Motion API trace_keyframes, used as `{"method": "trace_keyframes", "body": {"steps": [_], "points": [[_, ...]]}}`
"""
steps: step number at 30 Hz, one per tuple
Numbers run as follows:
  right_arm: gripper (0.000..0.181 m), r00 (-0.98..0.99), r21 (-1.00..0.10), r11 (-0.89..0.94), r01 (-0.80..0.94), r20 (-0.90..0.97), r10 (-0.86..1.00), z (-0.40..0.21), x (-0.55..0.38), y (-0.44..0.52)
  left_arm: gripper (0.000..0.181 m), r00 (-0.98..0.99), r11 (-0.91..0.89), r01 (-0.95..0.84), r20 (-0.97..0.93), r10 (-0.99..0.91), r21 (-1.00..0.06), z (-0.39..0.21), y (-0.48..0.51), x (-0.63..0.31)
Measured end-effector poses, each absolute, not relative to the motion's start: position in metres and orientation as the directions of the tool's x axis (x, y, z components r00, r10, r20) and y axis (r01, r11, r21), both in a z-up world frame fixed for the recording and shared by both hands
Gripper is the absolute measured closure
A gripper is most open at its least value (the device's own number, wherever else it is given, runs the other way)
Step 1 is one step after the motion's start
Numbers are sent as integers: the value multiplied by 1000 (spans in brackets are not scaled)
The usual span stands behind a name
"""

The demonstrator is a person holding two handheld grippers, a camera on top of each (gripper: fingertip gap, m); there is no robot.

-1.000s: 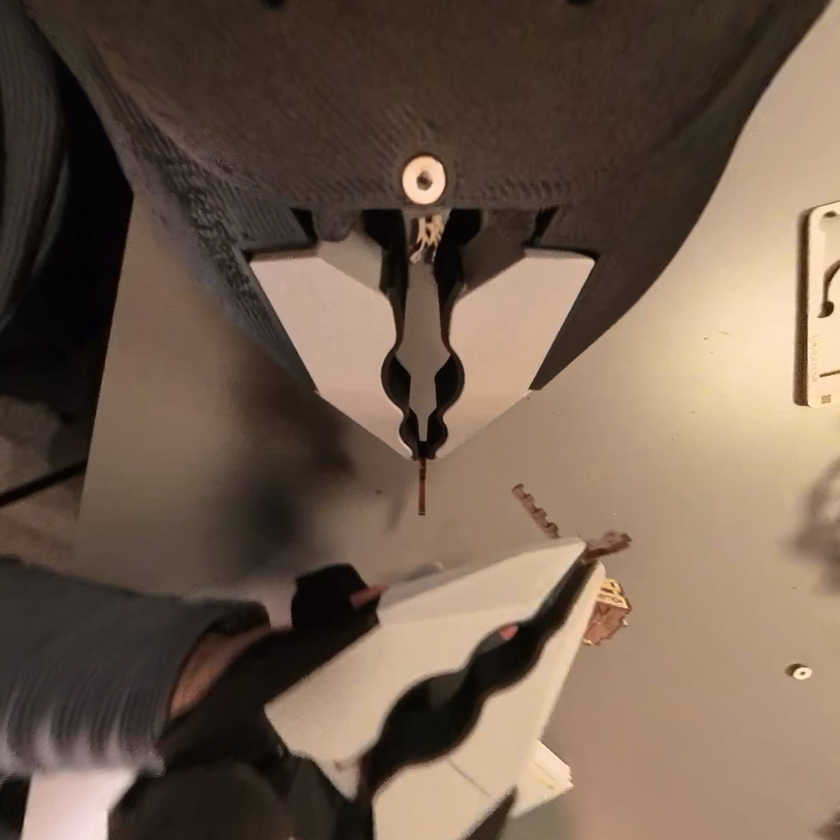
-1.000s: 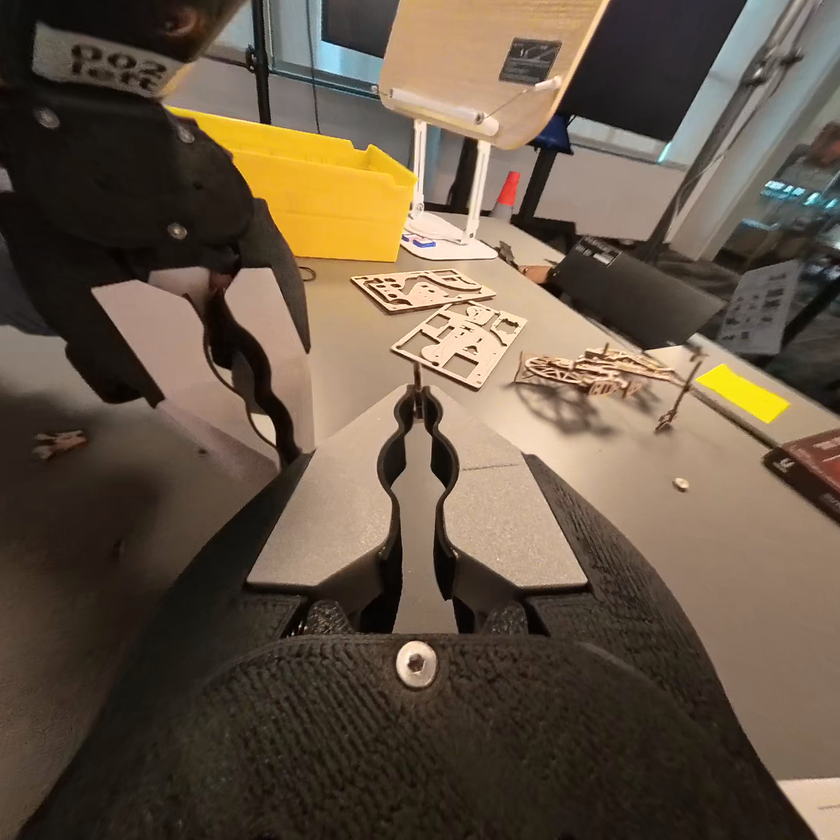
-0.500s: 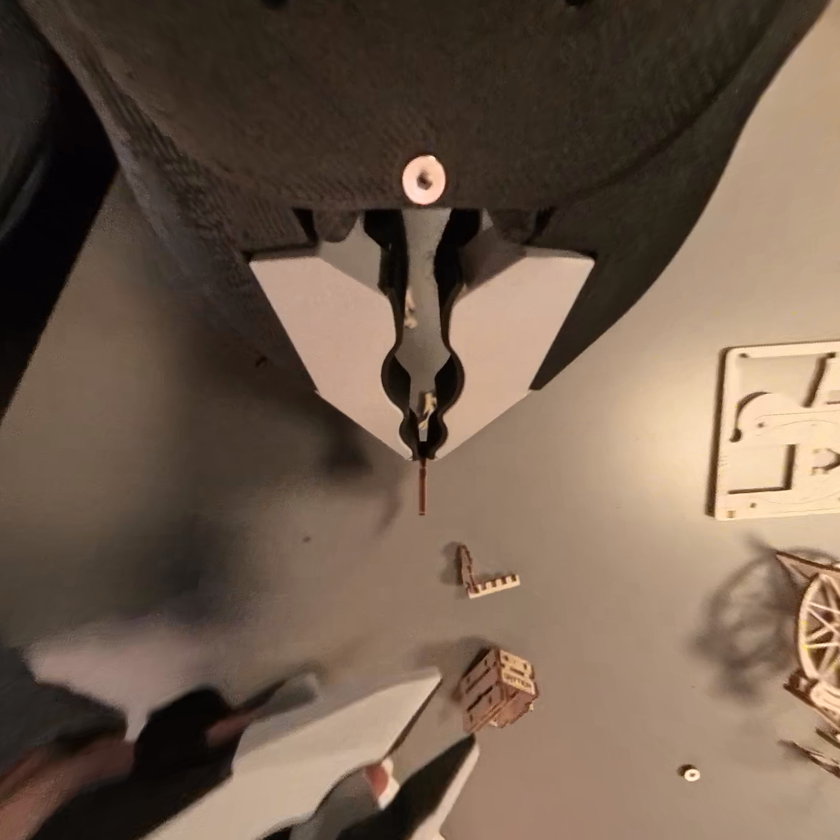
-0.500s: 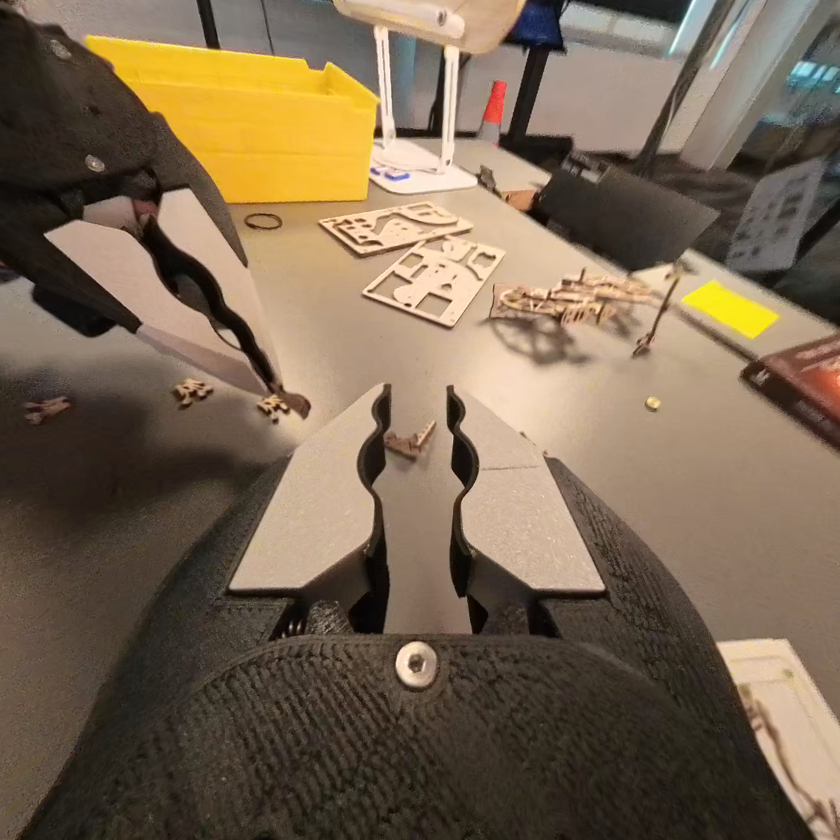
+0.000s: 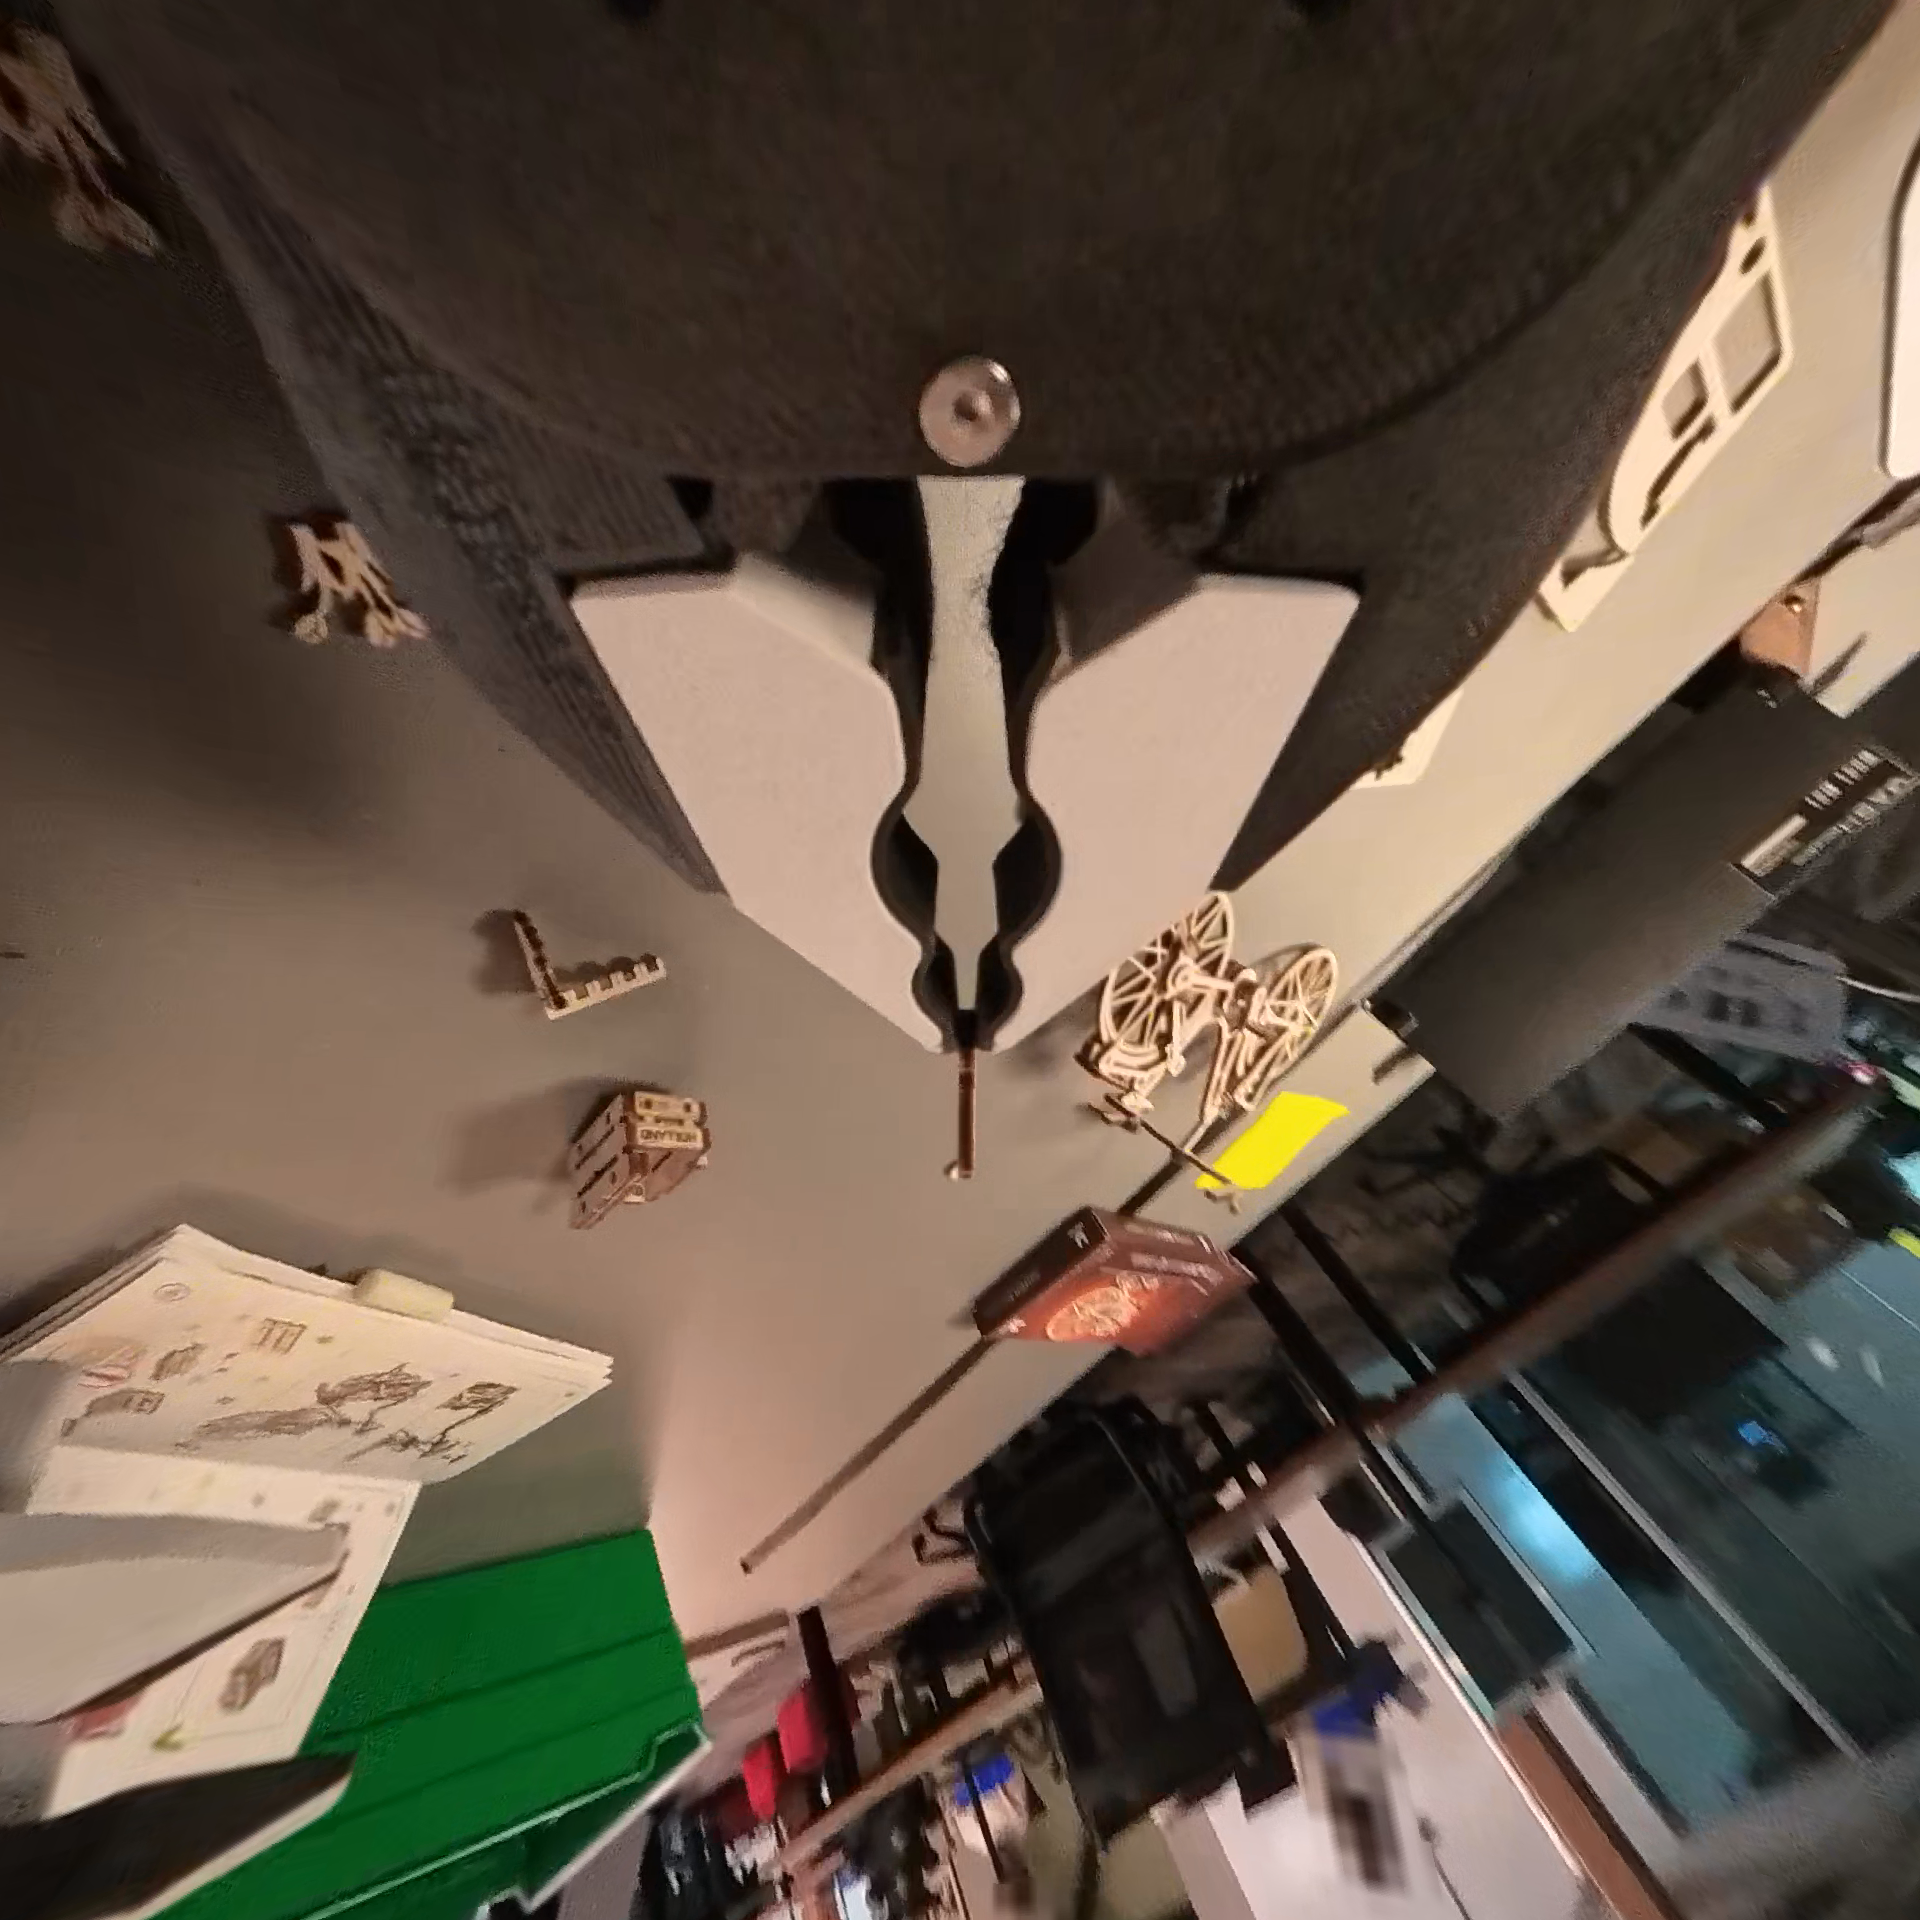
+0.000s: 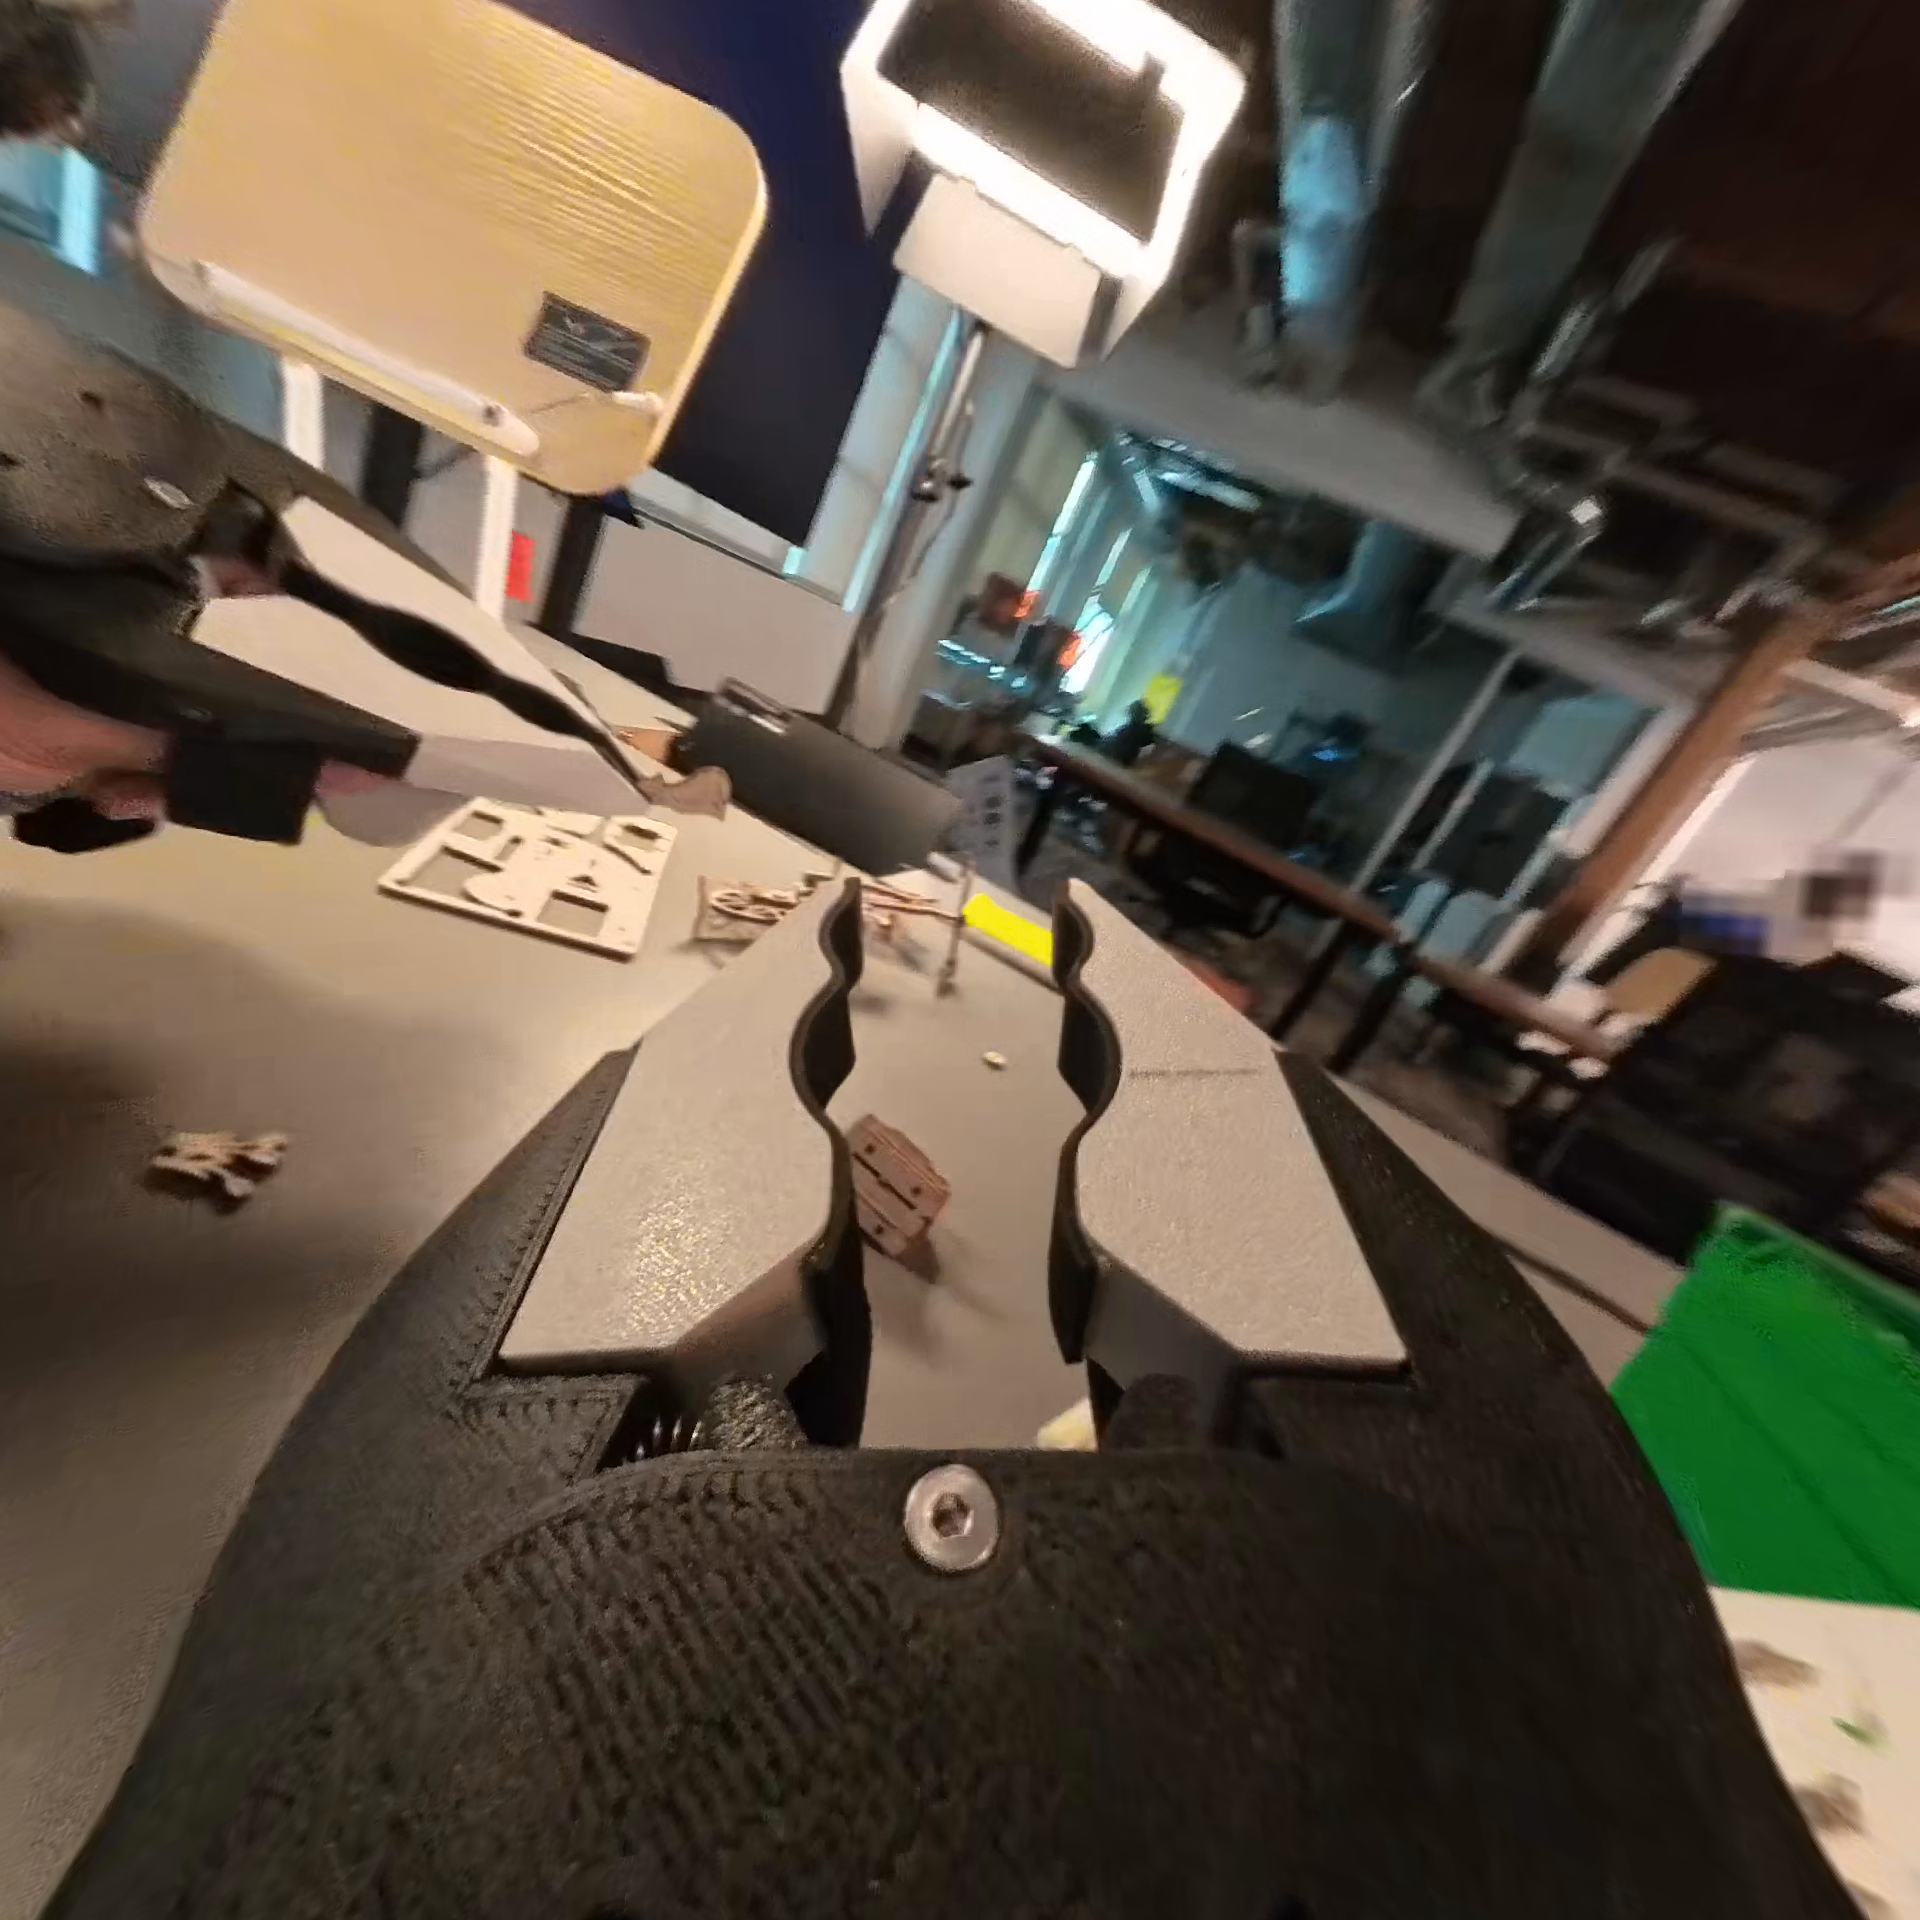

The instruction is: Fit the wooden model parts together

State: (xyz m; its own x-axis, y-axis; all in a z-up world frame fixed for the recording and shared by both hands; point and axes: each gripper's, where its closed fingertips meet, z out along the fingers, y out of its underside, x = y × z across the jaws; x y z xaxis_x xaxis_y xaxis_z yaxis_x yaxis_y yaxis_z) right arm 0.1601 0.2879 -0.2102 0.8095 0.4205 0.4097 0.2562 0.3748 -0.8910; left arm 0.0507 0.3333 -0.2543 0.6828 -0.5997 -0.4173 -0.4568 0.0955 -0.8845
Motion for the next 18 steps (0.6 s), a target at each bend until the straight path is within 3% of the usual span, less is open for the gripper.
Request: {"method": "trace_keyframes", "body": {"steps": [8,18], "points": [[151,793,-780,381,496,586,169,-217,171,285,180,642,183,-381,-402,-653,-906,-250,314,56],[153,575,-587,330,739,805,144,-247,148,294,180,623,61,-169,-155,-767,-984,-245,313,58]]}}
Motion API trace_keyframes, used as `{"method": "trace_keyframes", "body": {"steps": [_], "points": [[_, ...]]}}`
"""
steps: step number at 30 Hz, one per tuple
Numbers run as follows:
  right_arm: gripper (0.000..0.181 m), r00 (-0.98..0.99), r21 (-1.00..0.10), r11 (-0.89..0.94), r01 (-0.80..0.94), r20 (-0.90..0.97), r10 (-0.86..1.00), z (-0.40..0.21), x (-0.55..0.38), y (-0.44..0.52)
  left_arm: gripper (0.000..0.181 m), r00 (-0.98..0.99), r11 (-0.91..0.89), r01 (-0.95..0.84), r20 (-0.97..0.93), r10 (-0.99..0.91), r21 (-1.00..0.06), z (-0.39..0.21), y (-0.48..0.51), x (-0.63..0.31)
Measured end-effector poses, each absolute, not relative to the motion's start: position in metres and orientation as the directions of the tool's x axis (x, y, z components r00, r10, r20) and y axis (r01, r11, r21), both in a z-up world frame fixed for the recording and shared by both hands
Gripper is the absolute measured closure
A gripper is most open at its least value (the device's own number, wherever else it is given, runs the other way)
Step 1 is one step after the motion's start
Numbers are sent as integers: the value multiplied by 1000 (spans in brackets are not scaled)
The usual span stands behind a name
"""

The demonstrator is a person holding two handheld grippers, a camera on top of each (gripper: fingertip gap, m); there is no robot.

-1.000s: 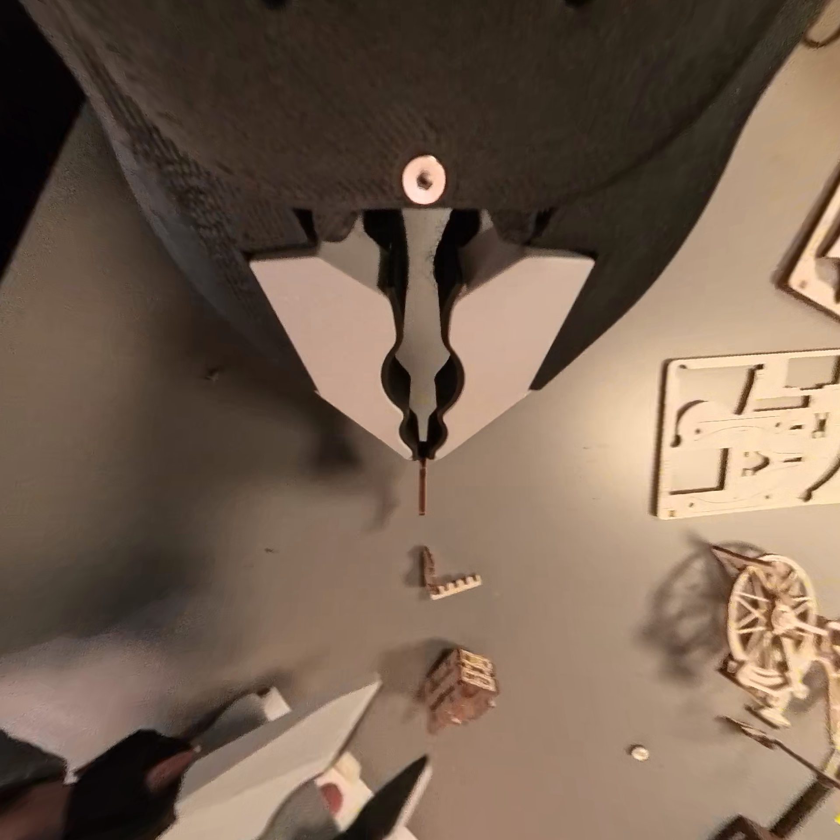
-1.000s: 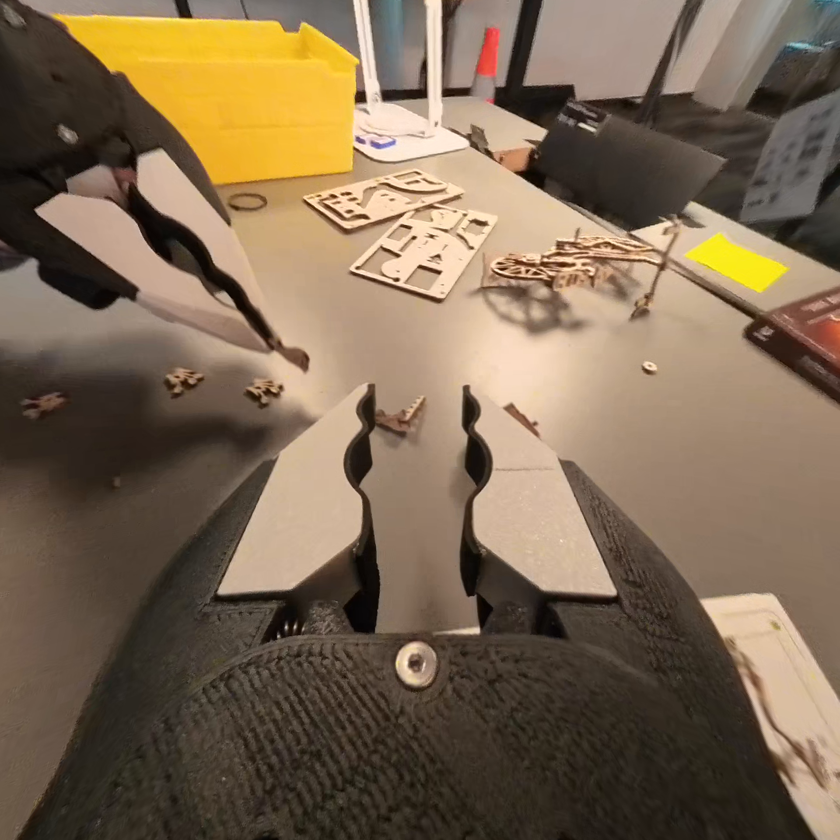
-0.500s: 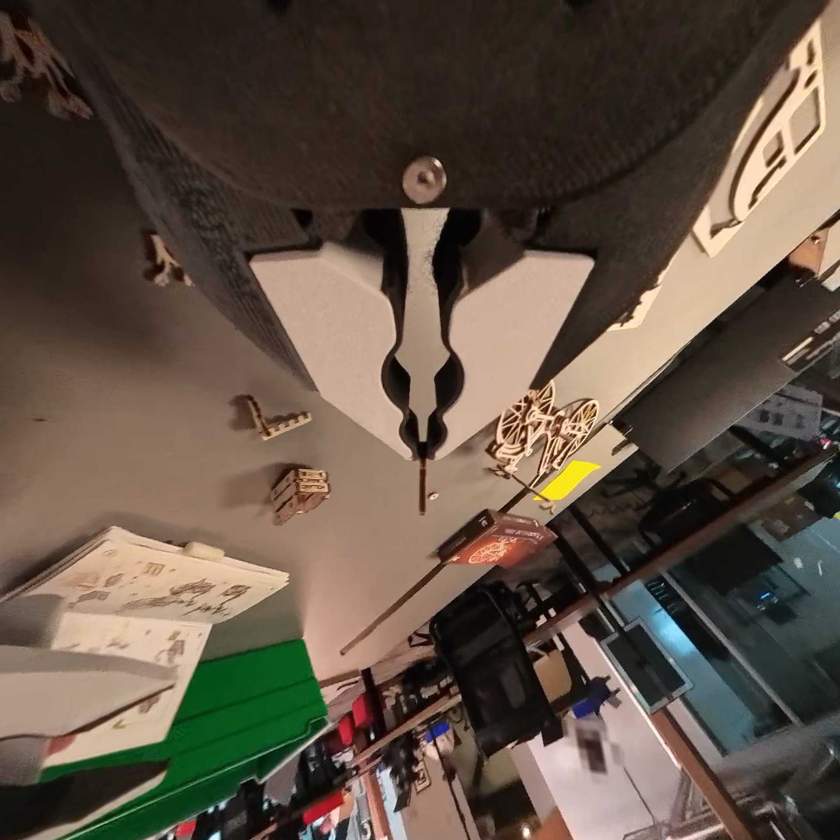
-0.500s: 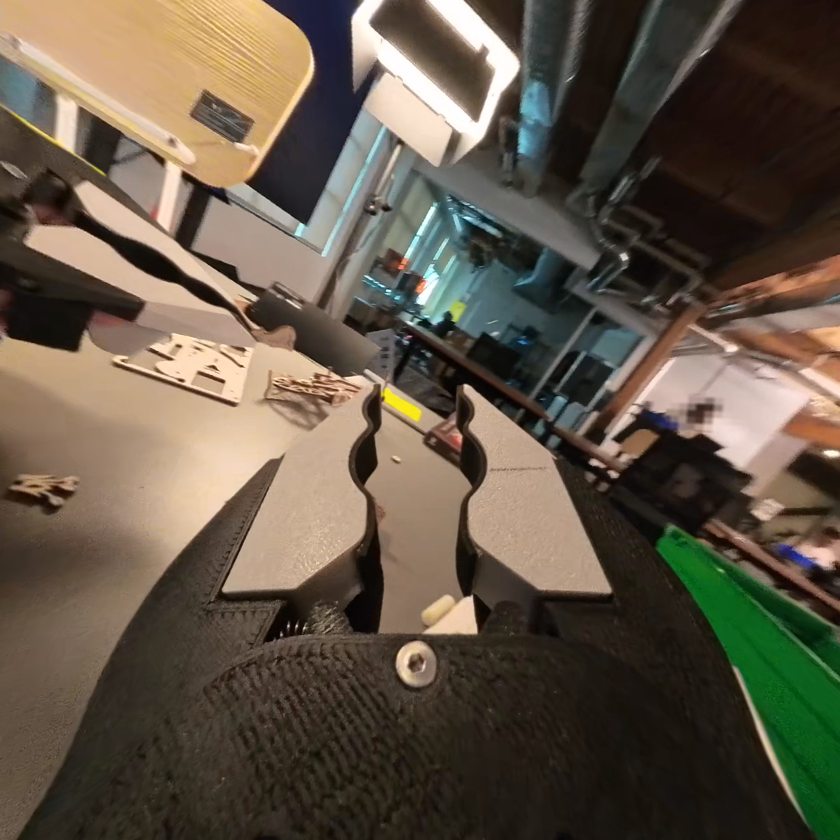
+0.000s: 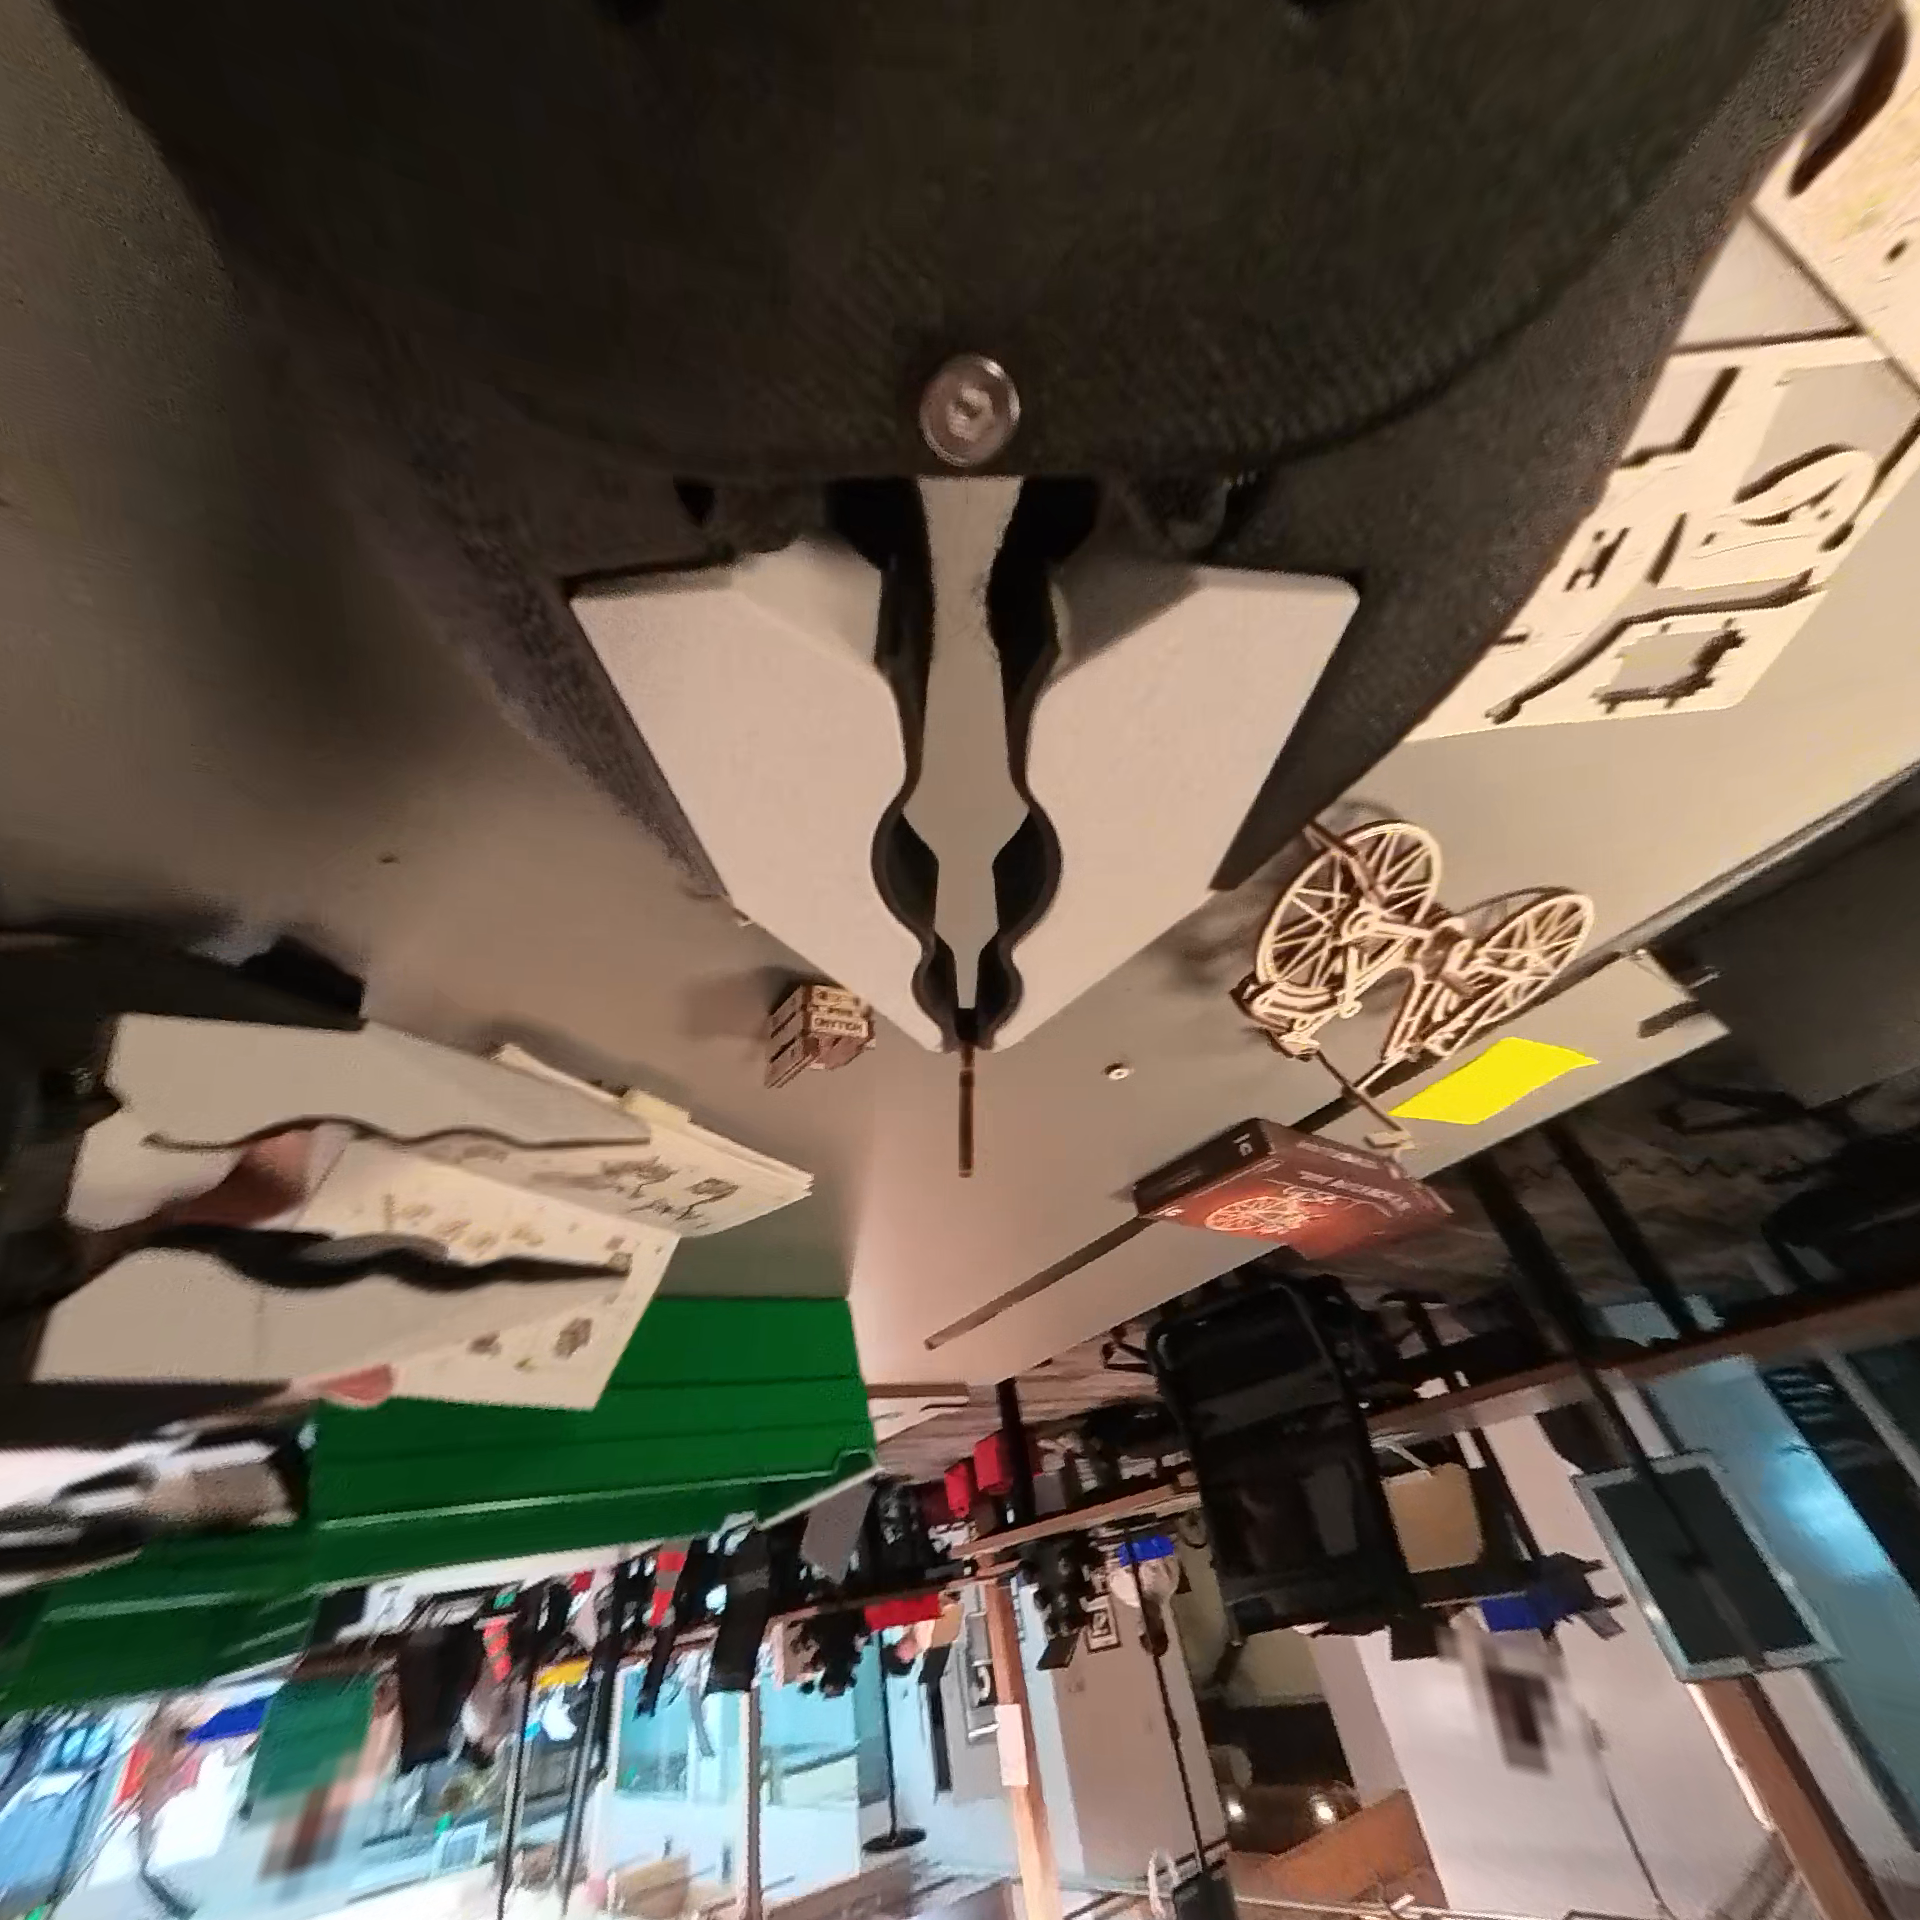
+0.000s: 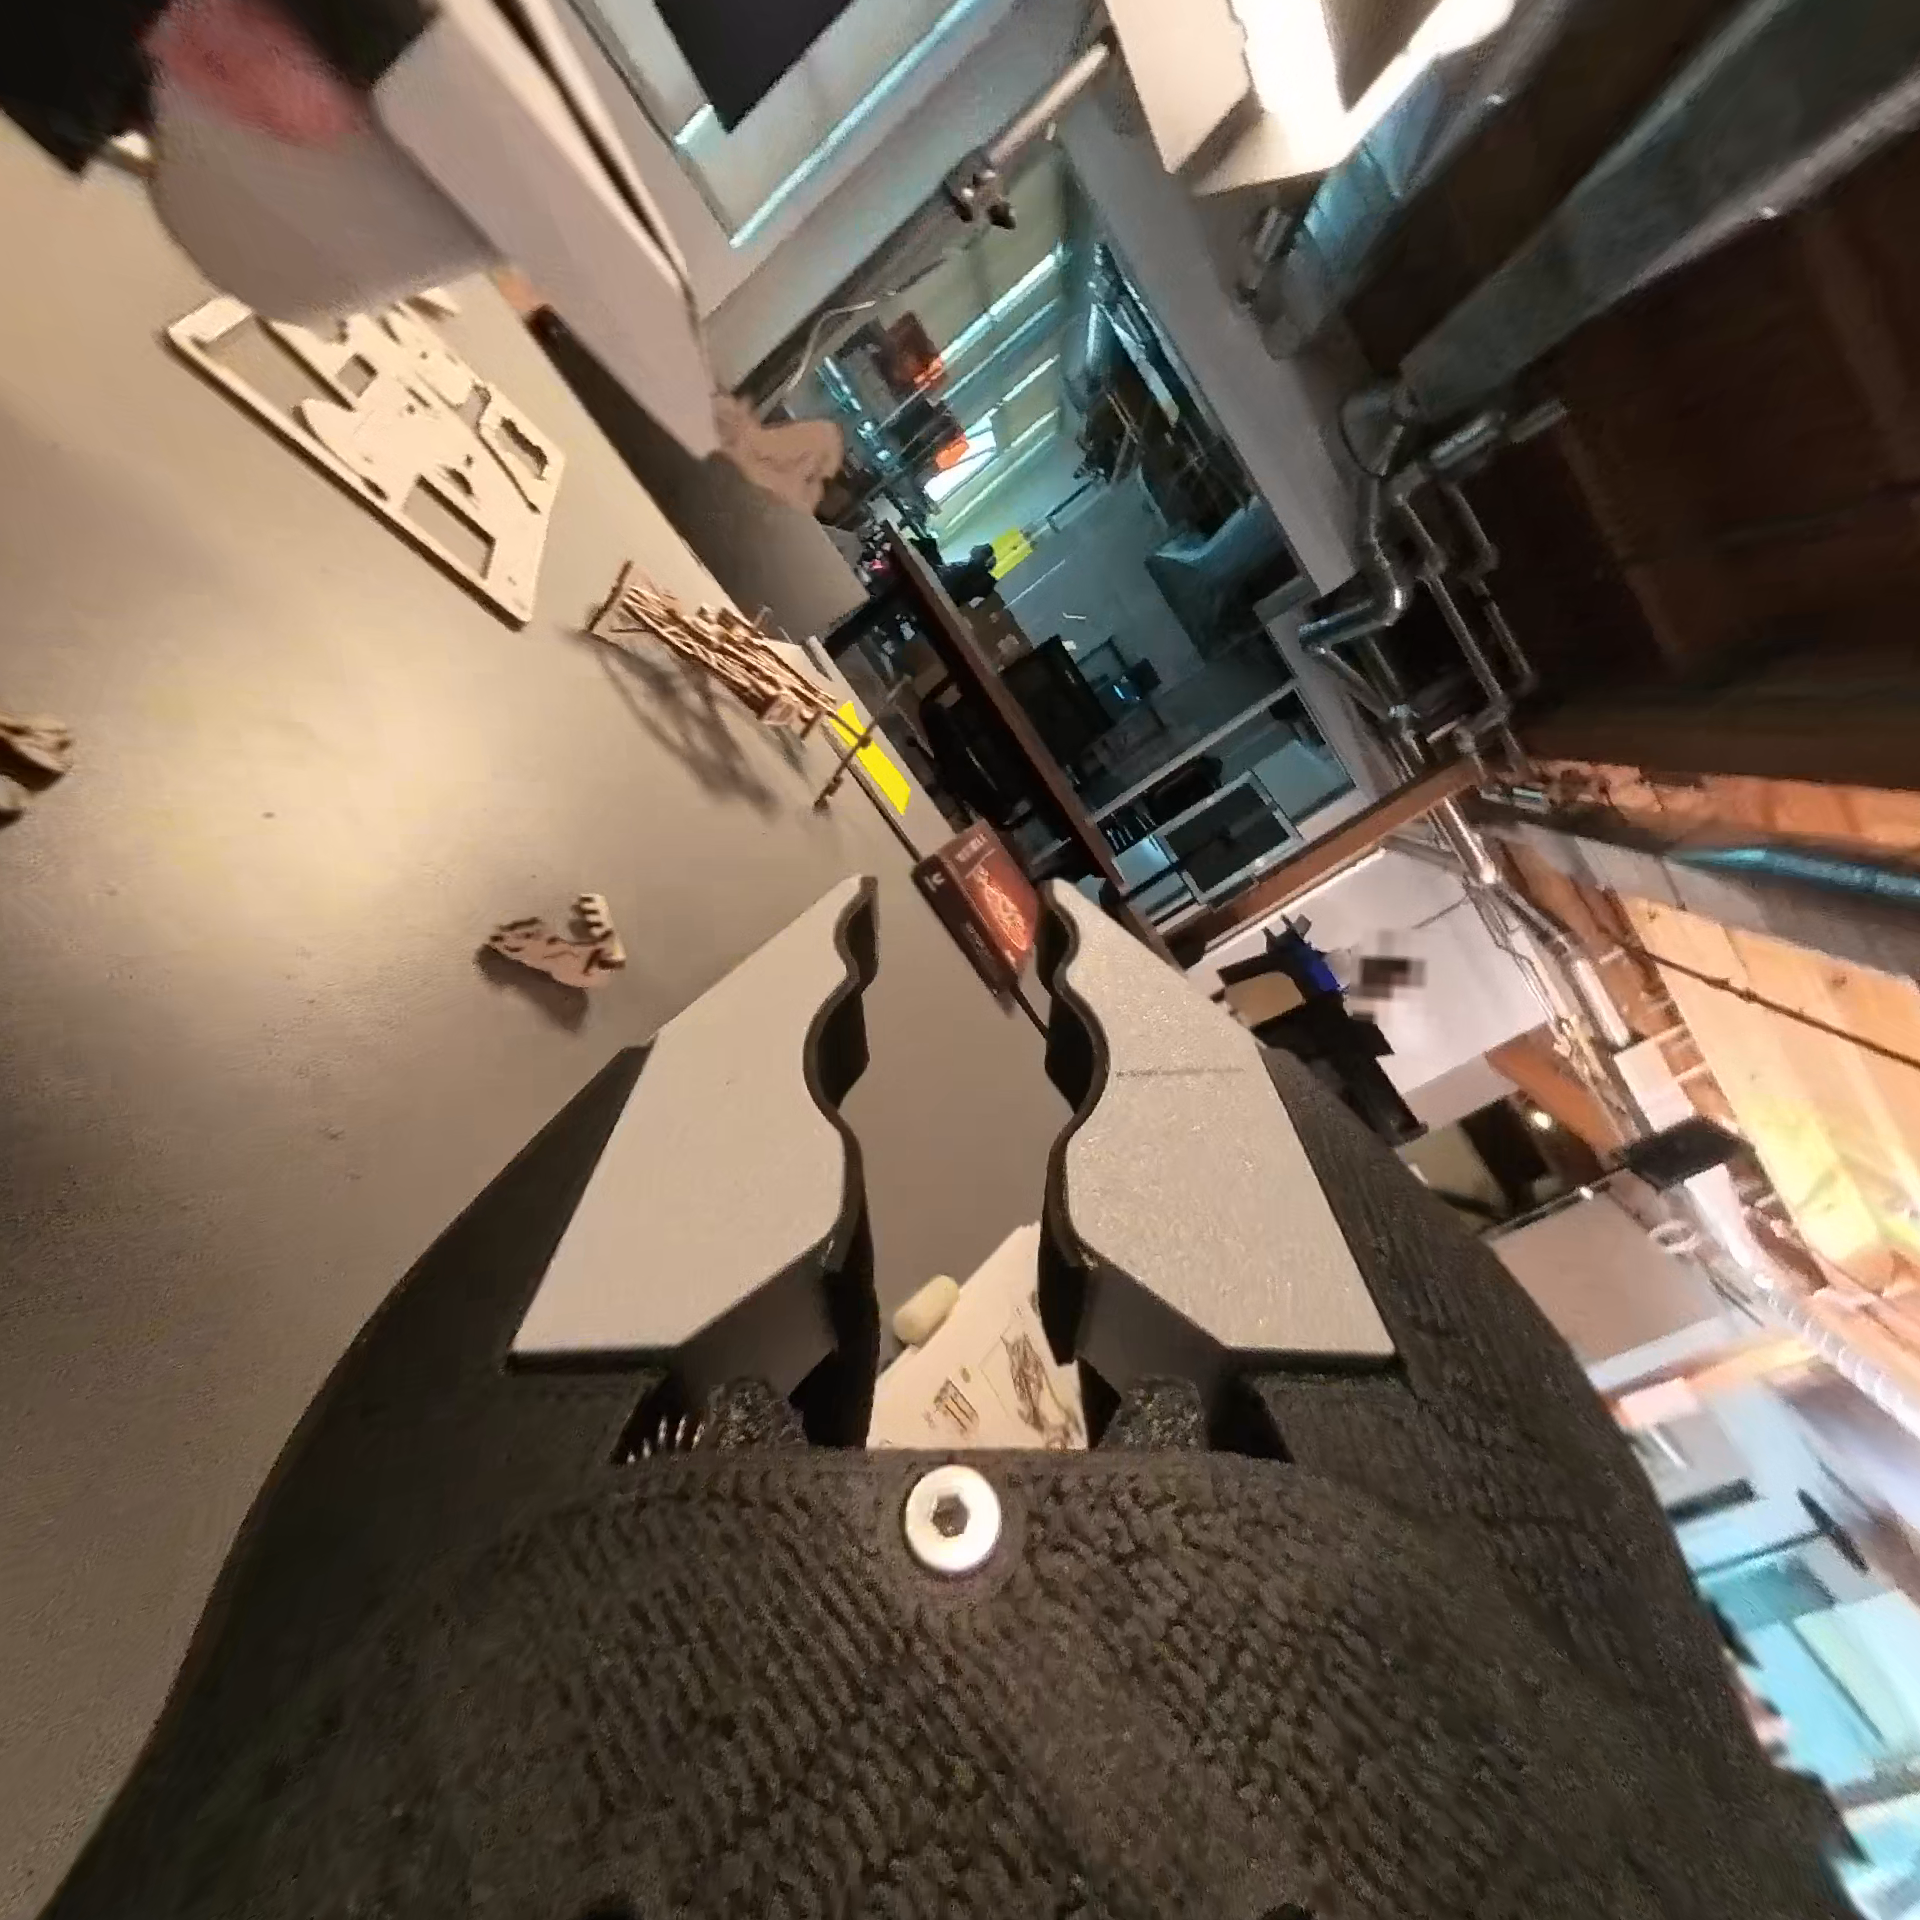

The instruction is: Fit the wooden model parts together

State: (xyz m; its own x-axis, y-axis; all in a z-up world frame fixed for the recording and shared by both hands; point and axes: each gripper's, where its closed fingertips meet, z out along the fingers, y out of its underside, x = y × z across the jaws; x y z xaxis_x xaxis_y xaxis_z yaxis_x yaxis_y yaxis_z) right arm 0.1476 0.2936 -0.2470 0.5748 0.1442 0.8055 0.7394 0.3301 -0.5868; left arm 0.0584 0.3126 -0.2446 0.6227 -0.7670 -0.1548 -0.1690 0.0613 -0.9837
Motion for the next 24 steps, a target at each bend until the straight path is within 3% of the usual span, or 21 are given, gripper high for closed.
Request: {"method": "trace_keyframes", "body": {"steps": [12,15,17,21,24], "points": [[153,570,-613,434,660,785,244,-246,128,278,180,645,104,-121,-158,-748,-987,-230,315,43],[159,591,-680,407,609,732,339,-252,123,274,180,673,120,-132,-178,-718,-984,-226,319,35],[162,622,-737,341,584,676,396,-256,126,278,180,690,117,-140,-182,-700,-983,-225,322,30],[164,709,-822,-22,569,477,520,-289,132,282,180,711,107,-156,-187,-678,-982,-226,327,24],[171,732,-825,-158,543,373,570,-303,114,268,180,711,110,-179,-206,-672,-978,-230,328,24]]}}
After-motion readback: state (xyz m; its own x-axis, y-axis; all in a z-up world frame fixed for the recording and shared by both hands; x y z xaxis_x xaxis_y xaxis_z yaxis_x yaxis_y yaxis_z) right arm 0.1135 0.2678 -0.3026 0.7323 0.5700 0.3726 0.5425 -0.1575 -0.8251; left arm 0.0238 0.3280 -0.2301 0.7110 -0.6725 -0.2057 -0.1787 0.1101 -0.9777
